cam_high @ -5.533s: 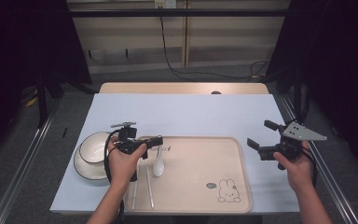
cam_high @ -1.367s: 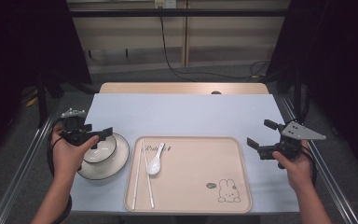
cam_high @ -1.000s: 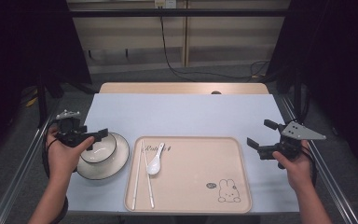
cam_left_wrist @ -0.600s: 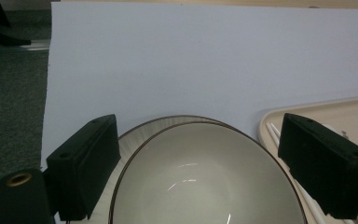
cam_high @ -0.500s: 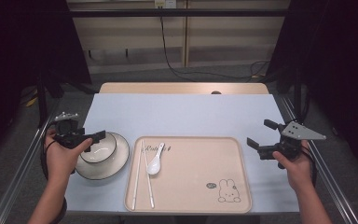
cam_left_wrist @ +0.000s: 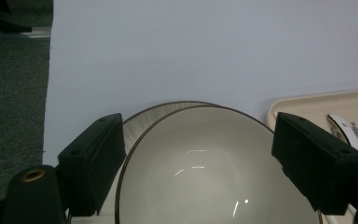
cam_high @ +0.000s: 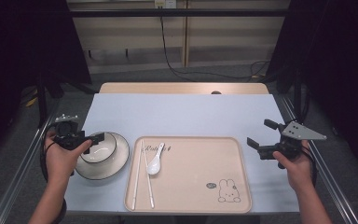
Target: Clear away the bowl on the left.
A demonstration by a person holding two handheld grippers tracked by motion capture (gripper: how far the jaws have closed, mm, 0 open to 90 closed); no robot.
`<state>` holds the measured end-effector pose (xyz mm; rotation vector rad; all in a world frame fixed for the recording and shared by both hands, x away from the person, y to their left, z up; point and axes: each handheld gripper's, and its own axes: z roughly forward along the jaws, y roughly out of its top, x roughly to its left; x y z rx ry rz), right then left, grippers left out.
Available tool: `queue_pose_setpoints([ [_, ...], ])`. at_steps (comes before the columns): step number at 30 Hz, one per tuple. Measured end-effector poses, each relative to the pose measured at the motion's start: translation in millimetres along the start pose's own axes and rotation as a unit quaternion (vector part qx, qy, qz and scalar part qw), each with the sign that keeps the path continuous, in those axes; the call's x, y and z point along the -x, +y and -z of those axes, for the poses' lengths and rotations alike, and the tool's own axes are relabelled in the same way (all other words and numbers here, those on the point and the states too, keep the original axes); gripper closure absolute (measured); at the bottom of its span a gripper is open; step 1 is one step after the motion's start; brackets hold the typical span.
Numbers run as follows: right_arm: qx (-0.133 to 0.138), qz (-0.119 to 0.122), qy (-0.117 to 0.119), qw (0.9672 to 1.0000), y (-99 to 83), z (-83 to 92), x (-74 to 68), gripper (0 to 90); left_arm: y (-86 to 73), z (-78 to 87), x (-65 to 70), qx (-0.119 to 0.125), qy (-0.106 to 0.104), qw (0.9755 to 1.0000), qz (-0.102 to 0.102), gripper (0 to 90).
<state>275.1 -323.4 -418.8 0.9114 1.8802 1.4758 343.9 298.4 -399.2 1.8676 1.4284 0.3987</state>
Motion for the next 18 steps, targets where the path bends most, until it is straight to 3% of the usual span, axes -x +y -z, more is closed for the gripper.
queue_pose_setpoints([
  [5, 0.001, 0.001, 0.0, 1.0, 0.2, 0.0, 0.2, 1.1, -2.4, -0.1, -3.2, -0.014, 0.012, 0.9998, -0.007, 27.2],
  [8, 0.001, 0.0, 0.0, 1.0, 0.4, 0.4, 0.2, 1.1, -3.8, 0.1, -5.5, -0.008, 0.003, 0.9999, 0.006, 34.9],
  [15, 0.0, 0.002, 0.0, 1.0, 0.6, 0.9, 0.4, 1.1, -4.4, 3.0, -9.1, -0.014, 0.014, 0.9997, -0.013, 39.2],
  [16, 0.001, 0.002, 0.002, 1.0, 0.5, 0.6, 0.4, 1.1, -4.8, 2.8, -9.1, -0.008, 0.013, 0.9999, -0.002, 40.2],
  [18, 0.003, 0.001, 0.002, 1.0, 0.7, 0.4, 0.2, 1.1, -5.3, 3.5, -11.7, -0.017, 0.014, 0.9997, -0.006, 41.0],
])
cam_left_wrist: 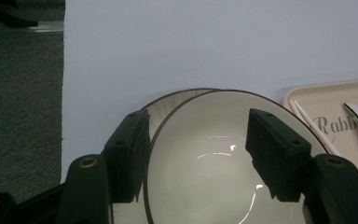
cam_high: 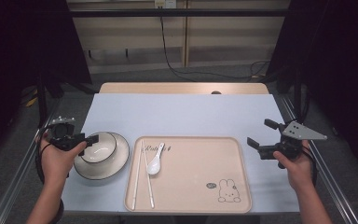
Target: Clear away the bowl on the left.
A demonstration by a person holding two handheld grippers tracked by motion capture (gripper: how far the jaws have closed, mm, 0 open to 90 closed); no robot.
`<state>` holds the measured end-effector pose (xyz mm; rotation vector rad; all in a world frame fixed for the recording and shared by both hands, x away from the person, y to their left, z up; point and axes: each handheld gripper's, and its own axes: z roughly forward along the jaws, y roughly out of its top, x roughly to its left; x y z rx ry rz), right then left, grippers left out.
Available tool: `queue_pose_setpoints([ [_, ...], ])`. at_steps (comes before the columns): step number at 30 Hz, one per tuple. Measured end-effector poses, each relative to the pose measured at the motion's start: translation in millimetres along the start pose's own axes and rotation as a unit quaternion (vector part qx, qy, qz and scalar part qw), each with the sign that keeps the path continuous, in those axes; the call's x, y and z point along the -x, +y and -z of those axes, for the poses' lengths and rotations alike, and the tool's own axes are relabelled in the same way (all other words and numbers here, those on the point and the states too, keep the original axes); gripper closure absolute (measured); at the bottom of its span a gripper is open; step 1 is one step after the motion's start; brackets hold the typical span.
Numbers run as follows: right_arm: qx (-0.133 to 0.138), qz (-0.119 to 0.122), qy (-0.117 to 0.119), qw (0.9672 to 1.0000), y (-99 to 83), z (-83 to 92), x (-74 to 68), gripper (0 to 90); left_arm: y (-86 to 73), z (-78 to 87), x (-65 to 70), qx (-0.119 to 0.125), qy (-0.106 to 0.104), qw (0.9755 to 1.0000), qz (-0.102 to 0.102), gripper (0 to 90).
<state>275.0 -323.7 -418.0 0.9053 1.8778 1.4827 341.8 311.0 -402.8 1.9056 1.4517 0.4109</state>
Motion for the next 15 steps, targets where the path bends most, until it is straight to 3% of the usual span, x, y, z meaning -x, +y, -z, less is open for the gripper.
queue_pose_setpoints([
  [10, -0.001, 0.001, -0.003, 1.0, 0.2, 0.6, 0.4, 1.1, -8.5, -4.3, -7.6, -0.017, -0.001, 0.9997, 0.017, 50.9],
  [12, 0.0, 0.001, -0.002, 1.0, 0.2, 0.8, 0.7, 1.1, -9.0, -5.0, -7.0, -0.012, 0.0, 0.9994, 0.031, 53.0],
  [15, 0.0, 0.001, -0.003, 1.0, 0.4, 1.0, 0.7, 1.1, -10.3, -5.2, -9.4, -0.017, -0.001, 0.9995, 0.028, 55.0],
])
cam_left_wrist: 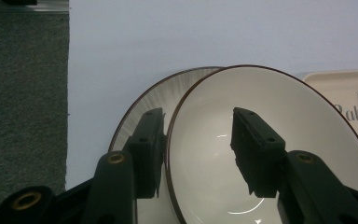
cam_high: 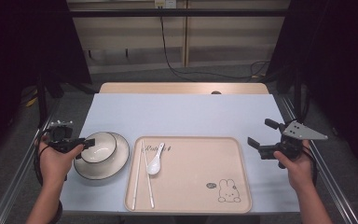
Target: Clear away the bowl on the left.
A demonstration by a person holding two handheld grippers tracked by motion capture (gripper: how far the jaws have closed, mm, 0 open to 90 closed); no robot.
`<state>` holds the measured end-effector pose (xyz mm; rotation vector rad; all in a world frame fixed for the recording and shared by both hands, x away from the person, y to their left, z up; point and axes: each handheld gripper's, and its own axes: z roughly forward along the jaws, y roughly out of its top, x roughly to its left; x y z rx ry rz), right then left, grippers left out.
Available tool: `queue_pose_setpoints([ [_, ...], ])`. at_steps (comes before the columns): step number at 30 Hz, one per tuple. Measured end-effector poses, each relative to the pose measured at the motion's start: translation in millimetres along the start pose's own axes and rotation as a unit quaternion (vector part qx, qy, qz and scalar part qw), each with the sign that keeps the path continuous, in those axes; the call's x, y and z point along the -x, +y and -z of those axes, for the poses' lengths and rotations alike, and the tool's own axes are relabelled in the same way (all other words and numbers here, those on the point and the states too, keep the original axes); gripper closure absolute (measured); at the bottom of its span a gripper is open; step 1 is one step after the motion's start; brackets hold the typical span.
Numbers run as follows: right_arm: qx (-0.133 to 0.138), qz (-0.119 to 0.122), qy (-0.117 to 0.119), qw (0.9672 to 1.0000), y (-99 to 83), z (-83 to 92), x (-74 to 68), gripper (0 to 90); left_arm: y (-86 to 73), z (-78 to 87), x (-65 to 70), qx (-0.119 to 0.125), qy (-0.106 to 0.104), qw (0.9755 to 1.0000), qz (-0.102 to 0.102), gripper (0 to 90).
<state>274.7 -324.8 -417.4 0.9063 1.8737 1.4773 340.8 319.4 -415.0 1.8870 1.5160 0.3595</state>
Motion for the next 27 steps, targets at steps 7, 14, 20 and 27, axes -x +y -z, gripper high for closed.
queue_pose_setpoints([
  [7, 0.0, 0.001, 0.0, 1.0, 0.0, -0.1, 0.2, 1.1, -4.4, -3.1, -2.7, -0.003, -0.002, 1.0, 0.004, 58.2],
  [14, 0.001, 0.0, -0.002, 1.0, 0.3, 0.2, -0.2, 1.1, -8.8, -8.7, -4.5, -0.006, 0.0, 0.9999, 0.016, 57.5],
  [20, 0.001, 0.0, -0.003, 1.0, 0.4, 0.1, -0.3, 1.1, -13.7, -14.3, -6.1, -0.005, -0.004, 0.9995, 0.032, 61.2],
  [27, 0.004, -0.005, 0.0, 1.0, 0.6, 0.9, 0.7, 1.1, -16.1, -17.1, -6.2, 0.0, -0.002, 0.999, 0.045, 66.9],
])
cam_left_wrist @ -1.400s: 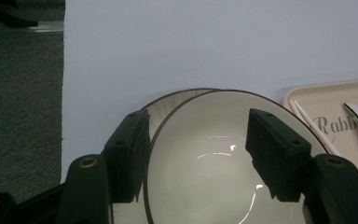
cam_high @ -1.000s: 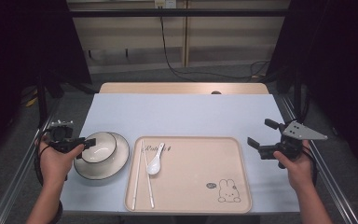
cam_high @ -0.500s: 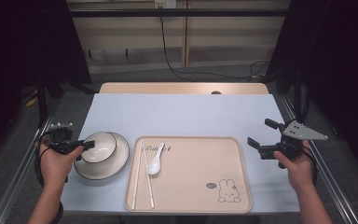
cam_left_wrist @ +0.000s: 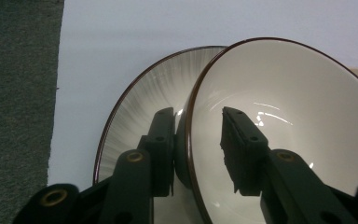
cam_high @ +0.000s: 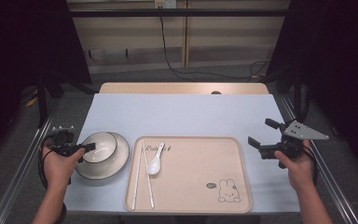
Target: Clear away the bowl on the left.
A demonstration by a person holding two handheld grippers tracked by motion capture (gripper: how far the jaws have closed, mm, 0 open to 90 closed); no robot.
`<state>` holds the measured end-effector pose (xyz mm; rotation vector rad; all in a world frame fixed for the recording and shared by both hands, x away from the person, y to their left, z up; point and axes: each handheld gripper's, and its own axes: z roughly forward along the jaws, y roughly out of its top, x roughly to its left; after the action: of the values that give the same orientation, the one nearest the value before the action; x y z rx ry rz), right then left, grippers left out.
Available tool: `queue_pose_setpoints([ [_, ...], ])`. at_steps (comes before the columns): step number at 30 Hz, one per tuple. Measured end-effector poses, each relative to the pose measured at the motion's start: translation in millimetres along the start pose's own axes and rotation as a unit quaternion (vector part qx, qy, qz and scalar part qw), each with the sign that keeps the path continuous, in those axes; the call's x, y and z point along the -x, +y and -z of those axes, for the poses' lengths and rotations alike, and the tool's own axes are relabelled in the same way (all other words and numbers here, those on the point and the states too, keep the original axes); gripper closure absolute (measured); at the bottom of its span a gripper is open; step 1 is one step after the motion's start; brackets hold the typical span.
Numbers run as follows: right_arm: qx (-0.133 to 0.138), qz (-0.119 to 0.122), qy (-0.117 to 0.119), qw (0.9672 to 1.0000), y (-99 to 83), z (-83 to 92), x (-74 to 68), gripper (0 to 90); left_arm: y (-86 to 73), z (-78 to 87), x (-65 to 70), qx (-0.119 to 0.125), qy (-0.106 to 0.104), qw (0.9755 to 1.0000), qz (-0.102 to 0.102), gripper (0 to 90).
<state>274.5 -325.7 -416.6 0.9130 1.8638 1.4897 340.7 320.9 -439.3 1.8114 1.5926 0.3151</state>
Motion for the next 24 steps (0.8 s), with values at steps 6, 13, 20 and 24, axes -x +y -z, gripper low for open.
queue_pose_setpoints([
  [6, 0.0, 0.001, 0.0, 1.0, -0.1, -0.2, 0.3, 1.1, -3.8, -1.7, -3.5, -0.009, -0.008, 0.9999, 0.012, 79.6],
  [13, -0.002, 0.003, -0.001, 1.0, -0.2, -0.5, 0.2, 1.1, -2.7, -1.1, 1.5, -0.024, -0.021, 0.9993, 0.016, 81.6],
  [20, -0.001, 0.003, 0.0, 1.0, -0.4, -0.4, 0.6, 1.0, -2.1, -0.2, 6.7, -0.034, -0.033, 0.9987, 0.014, 82.4],
  [24, -0.004, 0.001, -0.004, 1.0, -0.8, -0.4, 0.4, 1.0, 2.1, 3.0, 7.7, -0.029, -0.048, 0.9982, 0.02, 82.5],
])
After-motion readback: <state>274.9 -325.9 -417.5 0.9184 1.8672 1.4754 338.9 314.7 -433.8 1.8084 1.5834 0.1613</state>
